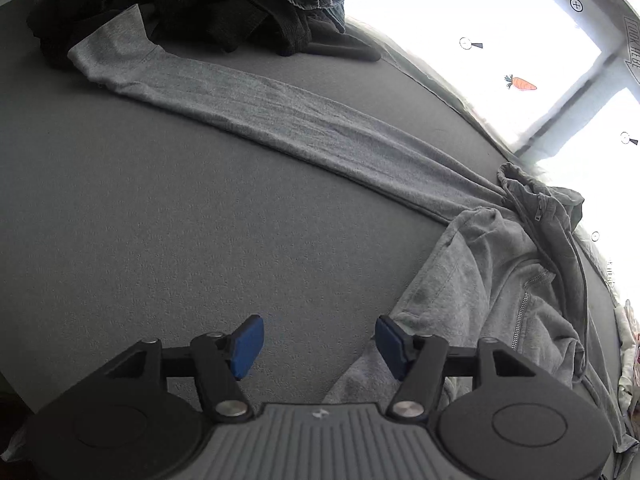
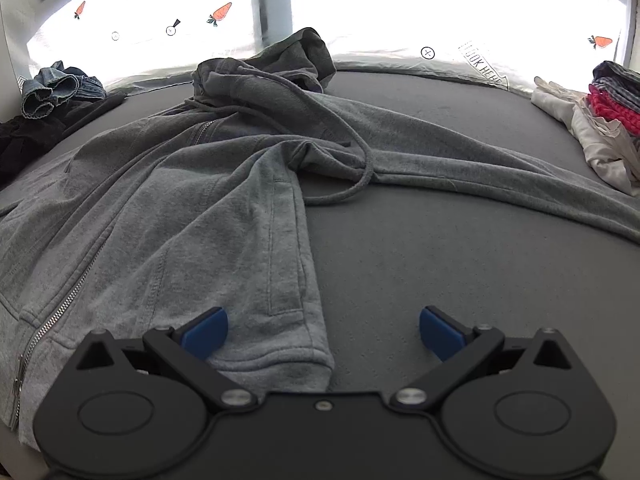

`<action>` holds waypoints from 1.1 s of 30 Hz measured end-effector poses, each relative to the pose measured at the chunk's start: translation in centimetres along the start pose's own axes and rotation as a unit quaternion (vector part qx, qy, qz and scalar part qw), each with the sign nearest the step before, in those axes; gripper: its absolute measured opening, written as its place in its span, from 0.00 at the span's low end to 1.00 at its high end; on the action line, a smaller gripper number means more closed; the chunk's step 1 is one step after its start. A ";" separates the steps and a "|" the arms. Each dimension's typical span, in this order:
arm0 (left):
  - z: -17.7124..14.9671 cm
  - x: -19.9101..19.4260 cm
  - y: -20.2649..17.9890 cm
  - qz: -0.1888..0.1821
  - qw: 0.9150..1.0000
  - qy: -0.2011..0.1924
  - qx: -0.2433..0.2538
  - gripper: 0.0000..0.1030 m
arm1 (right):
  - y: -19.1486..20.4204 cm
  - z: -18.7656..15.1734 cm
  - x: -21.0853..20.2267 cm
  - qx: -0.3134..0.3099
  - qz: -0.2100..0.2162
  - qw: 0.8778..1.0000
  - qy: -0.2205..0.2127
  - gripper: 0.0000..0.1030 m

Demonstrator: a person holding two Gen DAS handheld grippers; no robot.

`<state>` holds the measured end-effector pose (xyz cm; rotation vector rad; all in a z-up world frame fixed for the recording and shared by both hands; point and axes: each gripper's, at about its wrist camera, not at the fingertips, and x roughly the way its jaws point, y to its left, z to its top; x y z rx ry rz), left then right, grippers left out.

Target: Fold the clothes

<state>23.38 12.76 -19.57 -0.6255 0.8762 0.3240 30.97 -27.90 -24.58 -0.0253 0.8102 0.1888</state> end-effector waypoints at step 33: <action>-8.6 -1.8 -5.9 0.034 0.991 0.080 0.103 0.04 | -3.7 -3.8 -8.1 -0.060 0.006 0.996 0.061 0.15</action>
